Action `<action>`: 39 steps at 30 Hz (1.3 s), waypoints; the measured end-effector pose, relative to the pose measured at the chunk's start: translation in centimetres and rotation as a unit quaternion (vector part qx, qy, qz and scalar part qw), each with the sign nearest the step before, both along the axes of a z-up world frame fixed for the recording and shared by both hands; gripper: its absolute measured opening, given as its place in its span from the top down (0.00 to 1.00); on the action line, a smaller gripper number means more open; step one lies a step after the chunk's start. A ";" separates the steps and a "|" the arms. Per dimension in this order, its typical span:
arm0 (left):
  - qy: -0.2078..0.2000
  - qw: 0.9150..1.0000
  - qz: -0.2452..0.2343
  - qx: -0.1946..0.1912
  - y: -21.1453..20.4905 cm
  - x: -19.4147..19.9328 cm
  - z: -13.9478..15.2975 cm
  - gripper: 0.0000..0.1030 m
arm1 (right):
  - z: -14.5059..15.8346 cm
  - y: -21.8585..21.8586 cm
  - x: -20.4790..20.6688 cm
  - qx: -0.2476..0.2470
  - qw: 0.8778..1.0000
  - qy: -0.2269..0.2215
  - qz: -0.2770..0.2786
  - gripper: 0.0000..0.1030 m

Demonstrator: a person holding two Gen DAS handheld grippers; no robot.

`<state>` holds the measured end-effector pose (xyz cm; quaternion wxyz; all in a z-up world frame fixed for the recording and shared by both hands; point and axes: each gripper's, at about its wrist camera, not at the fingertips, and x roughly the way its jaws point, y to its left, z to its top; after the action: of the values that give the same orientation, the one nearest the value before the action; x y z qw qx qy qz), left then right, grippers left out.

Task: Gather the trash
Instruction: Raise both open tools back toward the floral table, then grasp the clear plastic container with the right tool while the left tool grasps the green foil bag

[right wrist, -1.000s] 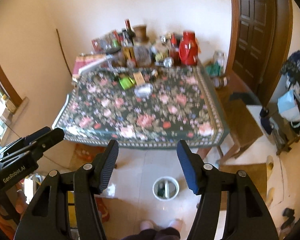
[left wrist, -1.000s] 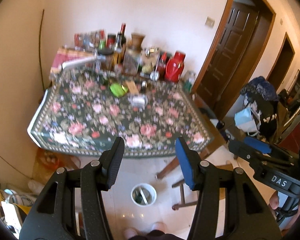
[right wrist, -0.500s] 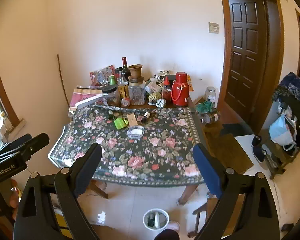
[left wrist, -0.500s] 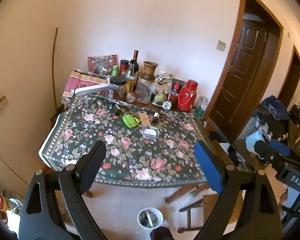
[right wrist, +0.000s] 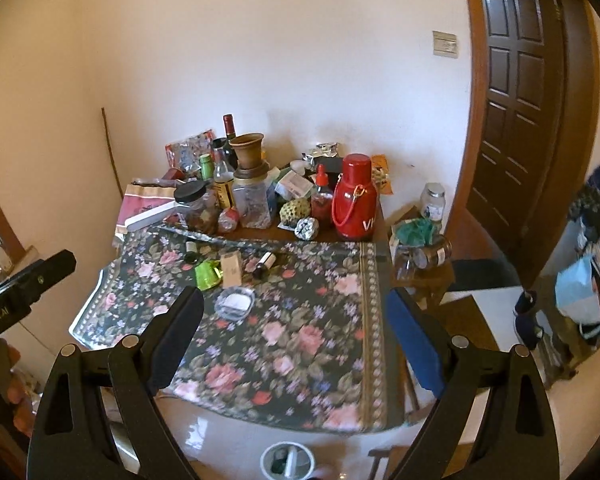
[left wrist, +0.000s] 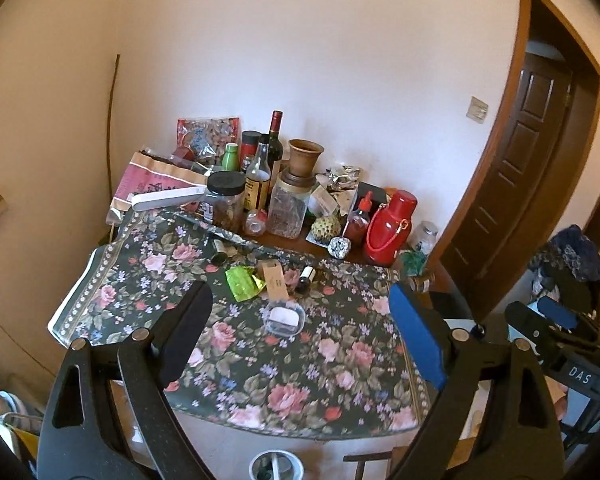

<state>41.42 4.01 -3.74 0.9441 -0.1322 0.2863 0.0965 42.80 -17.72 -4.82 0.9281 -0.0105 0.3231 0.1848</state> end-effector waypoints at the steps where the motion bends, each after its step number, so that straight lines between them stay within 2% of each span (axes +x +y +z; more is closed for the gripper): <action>1: 0.002 1.000 0.003 0.001 -0.2 0.5 0.0 0.13 | 0.0 -0.1 0.6 -0.002 1.000 0.001 0.004 0.12; 6: 0.021 1.000 0.016 0.004 -0.7 2.9 -0.5 0.13 | -0.9 -0.1 3.7 0.001 0.999 0.015 0.028 0.12; 10: 0.035 0.999 0.029 0.007 0.4 4.3 -0.9 0.13 | -2.0 0.8 6.0 0.002 0.998 0.038 0.041 0.12; 14: 0.048 0.998 0.036 0.006 3.3 5.9 -1.7 0.13 | -3.0 2.7 7.6 0.007 0.997 0.062 0.050 0.12; 20: 0.071 0.997 0.032 -0.004 9.5 9.2 -3.5 0.13 | -5.7 7.1 9.8 -0.011 0.995 0.097 0.037 0.12; 24: 0.087 0.996 0.033 0.001 13.8 11.5 -5.1 0.13 | -9.1 10.8 11.9 -0.014 0.987 0.155 0.032 0.12; 28: 0.114 0.993 0.024 -0.004 17.0 13.5 -7.6 0.13 | -13.9 14.6 14.1 -0.030 0.977 0.210 0.030 0.12; 34: 0.166 0.985 0.016 -0.036 20.2 15.3 -12.0 0.13 | -22.3 18.8 16.7 -0.051 0.952 0.301 0.015 0.12; 37: 0.188 0.981 0.013 -0.036 21.1 15.8 -13.7 0.13 | -24.2 19.9 17.1 -0.042 0.946 0.322 0.009 0.12; 39: 0.201 0.979 0.010 -0.038 21.3 16.1 -14.5 0.13 | -24.8 20.7 17.2 -0.054 0.946 0.321 0.004 0.12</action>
<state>57.53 25.34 -18.28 0.8606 -0.1489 0.4721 0.1194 60.05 2.97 -29.64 0.7725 -0.0022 0.6132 0.1646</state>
